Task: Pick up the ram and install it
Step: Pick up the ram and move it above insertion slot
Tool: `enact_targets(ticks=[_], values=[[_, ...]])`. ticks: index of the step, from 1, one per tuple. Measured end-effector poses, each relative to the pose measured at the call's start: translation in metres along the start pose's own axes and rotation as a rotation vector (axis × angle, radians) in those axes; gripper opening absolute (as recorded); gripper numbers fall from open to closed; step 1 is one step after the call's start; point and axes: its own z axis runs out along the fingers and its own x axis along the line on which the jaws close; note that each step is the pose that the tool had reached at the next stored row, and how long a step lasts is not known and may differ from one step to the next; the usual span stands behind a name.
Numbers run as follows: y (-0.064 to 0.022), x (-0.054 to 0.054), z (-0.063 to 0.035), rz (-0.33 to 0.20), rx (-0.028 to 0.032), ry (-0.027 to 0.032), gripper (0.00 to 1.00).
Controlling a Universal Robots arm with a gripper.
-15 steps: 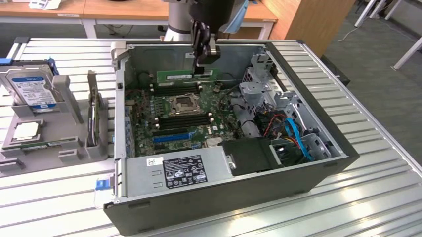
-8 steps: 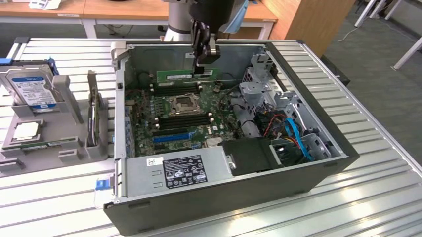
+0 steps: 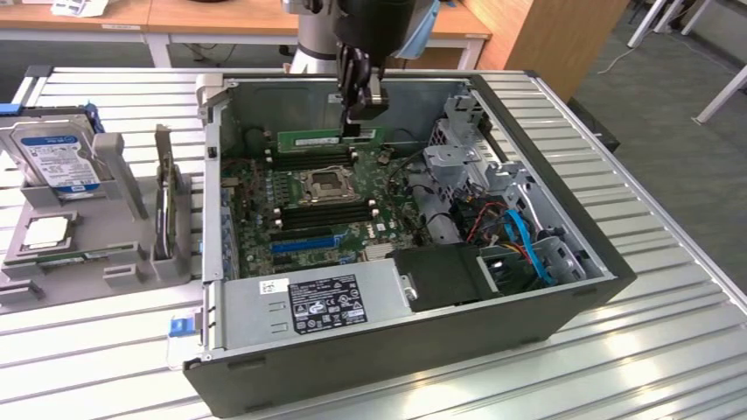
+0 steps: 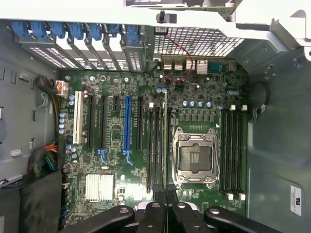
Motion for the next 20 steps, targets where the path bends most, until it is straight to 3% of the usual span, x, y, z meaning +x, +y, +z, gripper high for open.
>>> enact_targets(ticks=[10,20], values=[[-0.0005,0.0,0.0107,0.0,0.0,0.0,0.12],[-0.0005,0.0,0.0114,0.005,0.0,0.0,0.12]])
